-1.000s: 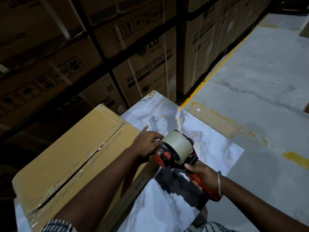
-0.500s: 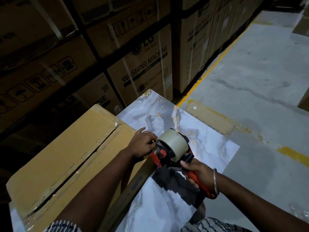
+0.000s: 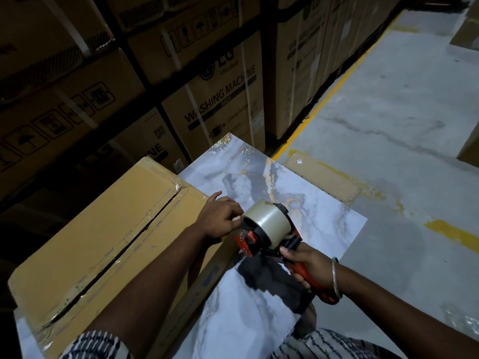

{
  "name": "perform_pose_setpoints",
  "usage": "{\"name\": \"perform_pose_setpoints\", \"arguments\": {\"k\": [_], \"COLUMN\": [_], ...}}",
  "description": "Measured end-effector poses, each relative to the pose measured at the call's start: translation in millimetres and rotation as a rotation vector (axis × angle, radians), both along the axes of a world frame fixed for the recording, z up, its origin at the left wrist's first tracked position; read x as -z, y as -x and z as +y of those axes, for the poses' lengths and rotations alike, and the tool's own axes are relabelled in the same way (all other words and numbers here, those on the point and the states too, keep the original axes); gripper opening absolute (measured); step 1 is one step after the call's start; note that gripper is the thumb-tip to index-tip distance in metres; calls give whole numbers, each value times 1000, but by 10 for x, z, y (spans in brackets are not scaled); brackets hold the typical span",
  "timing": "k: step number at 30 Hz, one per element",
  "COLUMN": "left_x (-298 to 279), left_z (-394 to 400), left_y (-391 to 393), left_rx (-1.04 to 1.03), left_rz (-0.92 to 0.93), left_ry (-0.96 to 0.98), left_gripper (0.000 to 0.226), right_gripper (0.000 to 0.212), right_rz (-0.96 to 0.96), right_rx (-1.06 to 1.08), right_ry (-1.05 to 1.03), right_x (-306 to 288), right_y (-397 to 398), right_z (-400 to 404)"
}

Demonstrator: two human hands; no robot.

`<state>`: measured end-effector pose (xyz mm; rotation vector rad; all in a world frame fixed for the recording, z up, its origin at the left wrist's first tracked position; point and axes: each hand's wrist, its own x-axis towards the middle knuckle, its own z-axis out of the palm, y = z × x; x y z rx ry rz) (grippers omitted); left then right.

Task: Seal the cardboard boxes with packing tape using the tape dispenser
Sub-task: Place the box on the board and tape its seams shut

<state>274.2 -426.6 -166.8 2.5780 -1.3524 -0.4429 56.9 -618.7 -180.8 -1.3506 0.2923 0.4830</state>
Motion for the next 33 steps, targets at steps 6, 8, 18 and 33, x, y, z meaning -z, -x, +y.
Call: {"name": "perform_pose_setpoints", "arguments": {"k": [6, 8, 18, 33], "left_x": [-41, -25, 37, -9], "left_z": [-33, -17, 1, -9], "left_y": [60, 58, 28, 49], "left_rx": [-54, -54, -92, -95], "left_rz": [5, 13, 76, 116], "left_ry": [38, 48, 112, 139], "left_gripper": [42, 37, 26, 47], "right_gripper": [65, 66, 55, 64], "right_rz": [8, 19, 41, 42], "right_rx": [41, 65, 139, 54], "right_ry": [-1, 2, -38, -84], "right_x": [-19, -27, -48, 79], "right_y": [-53, -60, -97, -116], "right_z": [91, 120, 154, 71]}}
